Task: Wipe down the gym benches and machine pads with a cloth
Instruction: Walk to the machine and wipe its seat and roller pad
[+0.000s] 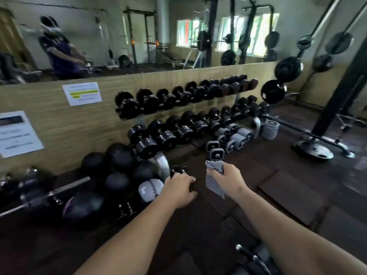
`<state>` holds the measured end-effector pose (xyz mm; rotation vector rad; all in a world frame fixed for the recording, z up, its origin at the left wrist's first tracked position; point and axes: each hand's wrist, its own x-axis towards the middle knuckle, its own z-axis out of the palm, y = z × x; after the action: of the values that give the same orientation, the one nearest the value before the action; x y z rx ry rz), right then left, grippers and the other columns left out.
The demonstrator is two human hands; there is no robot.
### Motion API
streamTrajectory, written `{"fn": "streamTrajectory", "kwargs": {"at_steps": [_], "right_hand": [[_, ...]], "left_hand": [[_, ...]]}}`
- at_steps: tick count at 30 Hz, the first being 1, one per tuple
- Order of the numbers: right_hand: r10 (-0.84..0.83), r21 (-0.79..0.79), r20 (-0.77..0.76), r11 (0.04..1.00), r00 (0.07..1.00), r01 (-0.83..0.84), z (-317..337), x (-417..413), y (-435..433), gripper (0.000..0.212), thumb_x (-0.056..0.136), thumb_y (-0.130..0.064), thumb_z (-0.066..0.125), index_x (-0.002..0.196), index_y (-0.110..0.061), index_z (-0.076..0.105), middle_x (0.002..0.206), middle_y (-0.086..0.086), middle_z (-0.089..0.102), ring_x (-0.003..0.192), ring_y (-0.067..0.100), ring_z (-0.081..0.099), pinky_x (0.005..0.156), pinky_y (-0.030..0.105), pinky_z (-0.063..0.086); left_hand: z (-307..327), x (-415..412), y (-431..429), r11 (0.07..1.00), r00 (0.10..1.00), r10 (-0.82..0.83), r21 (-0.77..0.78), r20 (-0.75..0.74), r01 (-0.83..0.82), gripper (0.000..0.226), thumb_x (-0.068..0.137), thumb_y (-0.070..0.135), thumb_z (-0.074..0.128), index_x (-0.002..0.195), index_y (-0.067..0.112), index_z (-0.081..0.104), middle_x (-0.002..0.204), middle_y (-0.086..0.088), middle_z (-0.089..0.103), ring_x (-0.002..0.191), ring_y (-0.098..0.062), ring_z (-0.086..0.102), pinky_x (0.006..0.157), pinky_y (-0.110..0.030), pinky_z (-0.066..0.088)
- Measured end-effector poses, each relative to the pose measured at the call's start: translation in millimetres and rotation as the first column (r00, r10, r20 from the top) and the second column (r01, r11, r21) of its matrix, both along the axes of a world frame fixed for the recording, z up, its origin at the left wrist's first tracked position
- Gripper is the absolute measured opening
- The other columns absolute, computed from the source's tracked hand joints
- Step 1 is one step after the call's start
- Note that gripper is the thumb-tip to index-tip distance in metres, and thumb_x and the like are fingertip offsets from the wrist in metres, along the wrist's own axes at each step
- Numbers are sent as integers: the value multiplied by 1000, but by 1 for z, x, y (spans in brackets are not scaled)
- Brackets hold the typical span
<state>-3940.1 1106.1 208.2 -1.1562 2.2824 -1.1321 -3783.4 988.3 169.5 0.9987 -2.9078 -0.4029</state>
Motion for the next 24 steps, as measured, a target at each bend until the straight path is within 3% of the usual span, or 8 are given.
{"fn": "streamTrajectory", "kwargs": {"at_steps": [3, 6, 12, 15, 21, 24], "right_hand": [[135, -8, 26, 991, 991, -135, 6, 64, -91, 44, 95, -32, 68, 61, -20, 44, 51, -10, 48, 54, 10, 47, 57, 32, 38], [268, 5, 45, 963, 962, -269, 12, 129, -172, 45, 93, -31, 69, 60, -19, 40, 53, -10, 46, 55, 11, 45, 57, 33, 37], [553, -5, 52, 833, 832, -553, 14, 264, -314, 38, 95, -34, 69, 62, -28, 51, 64, -12, 56, 65, 7, 53, 61, 26, 41], [673, -7, 45, 739, 738, -674, 10, 335, -380, 38, 95, -33, 70, 61, -28, 53, 65, -14, 58, 67, 4, 54, 60, 22, 40], [868, -8, 35, 495, 494, -869, -5, 473, -493, 32, 93, -36, 71, 63, -28, 61, 70, -11, 64, 77, 15, 61, 73, 34, 46], [937, 8, 47, 346, 346, -938, -8, 543, -531, 28, 93, -35, 71, 75, -13, 70, 78, 3, 72, 79, 21, 66, 75, 37, 50]], "left_hand": [[4, 70, -65, 990, 990, 143, -2, 13, -143, 49, 91, 46, 64, 138, 35, 60, 136, 5, 60, 134, -24, 46, 110, -50, 38], [3, 147, -124, 957, 957, 291, -18, 17, -291, 55, 93, 46, 61, 145, 32, 55, 142, 5, 56, 137, -23, 44, 113, -50, 36], [-5, 303, -211, 821, 819, 570, -40, 57, -569, 63, 91, 59, 58, 147, 32, 52, 146, 5, 54, 139, -23, 44, 111, -52, 39], [-12, 377, -241, 713, 711, 701, -42, 51, -700, 60, 92, 60, 55, 146, 34, 51, 145, 7, 54, 140, -21, 42, 112, -49, 38], [-20, 509, -281, 438, 436, 898, -27, 61, -899, 60, 95, 57, 54, 149, 32, 48, 148, 4, 50, 140, -24, 40, 113, -49, 38], [-22, 567, -286, 267, 266, 962, -24, 56, -963, 61, 96, 58, 54, 150, 32, 47, 148, 4, 51, 139, -24, 41, 112, -48, 39]]}}
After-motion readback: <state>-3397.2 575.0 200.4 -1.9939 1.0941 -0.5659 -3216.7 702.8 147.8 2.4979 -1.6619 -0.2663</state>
